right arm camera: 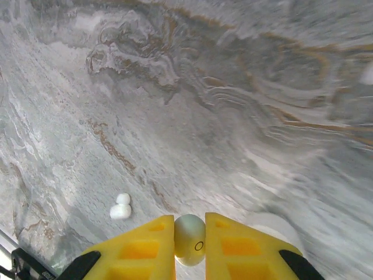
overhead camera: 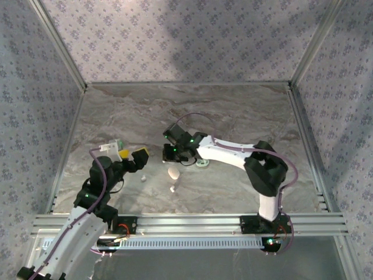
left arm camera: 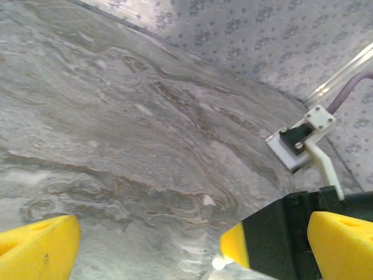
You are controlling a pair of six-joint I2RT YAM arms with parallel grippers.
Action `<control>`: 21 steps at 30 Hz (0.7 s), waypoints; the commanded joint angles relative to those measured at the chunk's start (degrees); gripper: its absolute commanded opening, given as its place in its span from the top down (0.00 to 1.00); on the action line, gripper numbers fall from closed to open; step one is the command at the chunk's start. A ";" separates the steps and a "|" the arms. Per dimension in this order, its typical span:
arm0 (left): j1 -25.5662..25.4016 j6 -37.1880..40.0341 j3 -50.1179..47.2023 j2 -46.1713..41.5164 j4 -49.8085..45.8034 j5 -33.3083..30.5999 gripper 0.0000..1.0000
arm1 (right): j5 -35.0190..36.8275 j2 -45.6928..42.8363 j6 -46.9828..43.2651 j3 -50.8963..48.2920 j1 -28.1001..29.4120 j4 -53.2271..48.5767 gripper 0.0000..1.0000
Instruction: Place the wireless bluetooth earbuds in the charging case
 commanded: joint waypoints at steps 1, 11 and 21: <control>0.11 -0.41 -0.46 1.60 6.46 6.53 0.00 | 4.29 -5.69 -1.95 -4.45 -1.56 -2.07 0.84; -7.85 3.94 1.95 16.66 15.01 11.02 0.00 | 6.51 -20.85 -3.68 -17.26 -8.02 -4.49 0.83; -21.97 12.64 11.31 36.62 12.66 6.52 0.00 | 8.26 -32.16 -4.66 -24.56 -14.42 -9.18 0.82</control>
